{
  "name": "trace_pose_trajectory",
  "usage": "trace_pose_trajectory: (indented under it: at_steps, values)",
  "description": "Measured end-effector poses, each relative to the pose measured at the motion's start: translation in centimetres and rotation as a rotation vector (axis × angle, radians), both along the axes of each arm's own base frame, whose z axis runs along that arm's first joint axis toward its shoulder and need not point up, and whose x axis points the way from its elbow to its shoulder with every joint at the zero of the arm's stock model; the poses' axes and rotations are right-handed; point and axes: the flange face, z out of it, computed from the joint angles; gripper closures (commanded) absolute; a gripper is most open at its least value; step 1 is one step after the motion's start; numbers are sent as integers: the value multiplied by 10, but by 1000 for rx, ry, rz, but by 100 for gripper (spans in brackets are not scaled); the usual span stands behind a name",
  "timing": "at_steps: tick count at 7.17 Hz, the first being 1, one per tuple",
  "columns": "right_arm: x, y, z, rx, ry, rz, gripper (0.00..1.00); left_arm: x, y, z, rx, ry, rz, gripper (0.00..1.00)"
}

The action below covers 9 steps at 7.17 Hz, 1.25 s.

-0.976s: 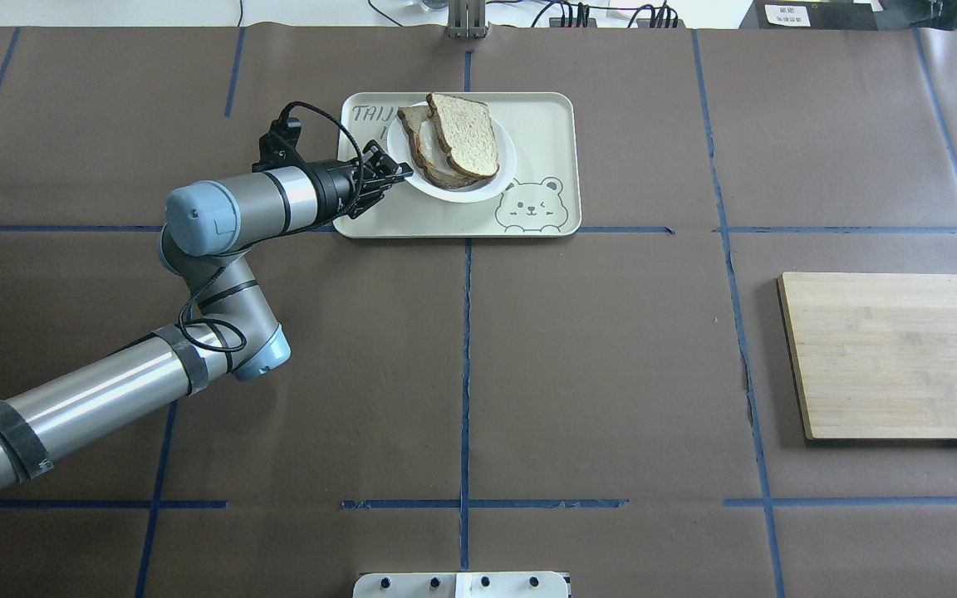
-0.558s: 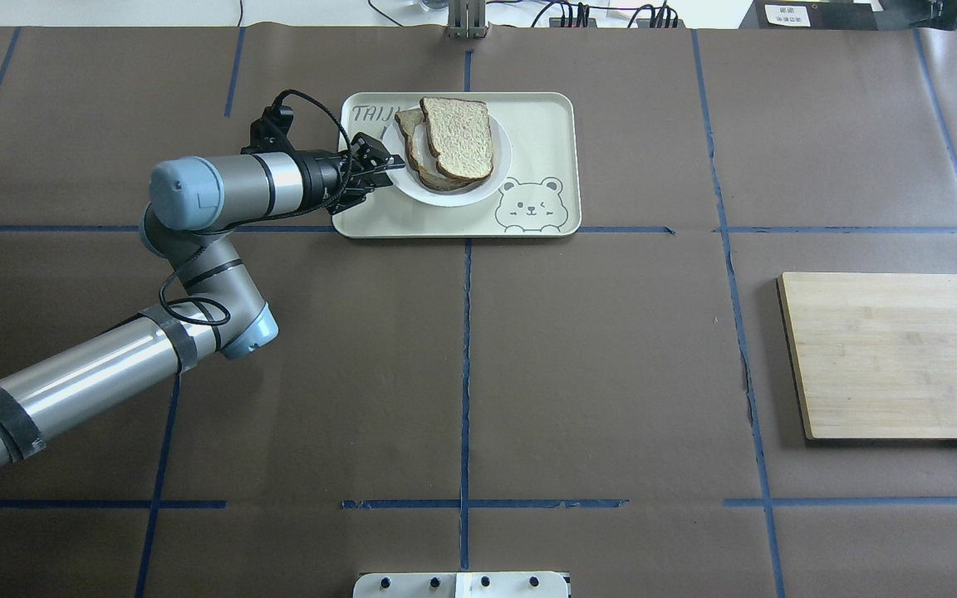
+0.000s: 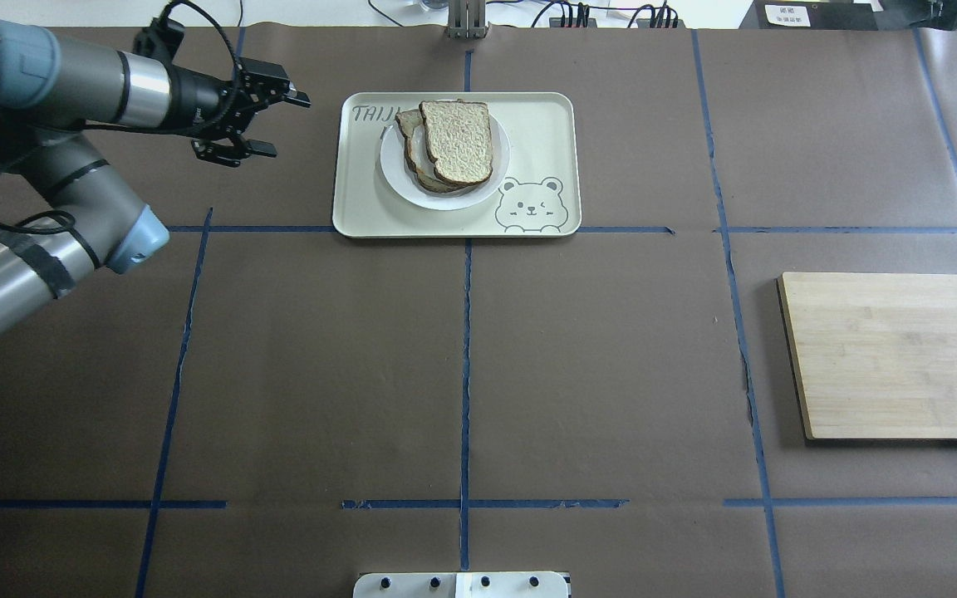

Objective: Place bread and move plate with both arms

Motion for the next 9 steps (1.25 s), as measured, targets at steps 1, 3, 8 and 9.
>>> trace_pose_trajectory:
  at_steps: [1, 3, 8, 9]
  values:
    - [0, 0, -1, 0, -3, 0, 0, -41, 7, 21, 76, -61, 40, 0]
    - [-1, 0, 0, -2, -12, 0, 0, -114, 7, 78, 262, -226, 102, 0]
    - [-1, 0, 2, -8, -14, 0, 0, -276, -13, 204, 633, -755, 333, 0]
    - [-1, 0, 2, -8, -14, 0, 0, -302, -14, 208, 646, -852, 410, 0]
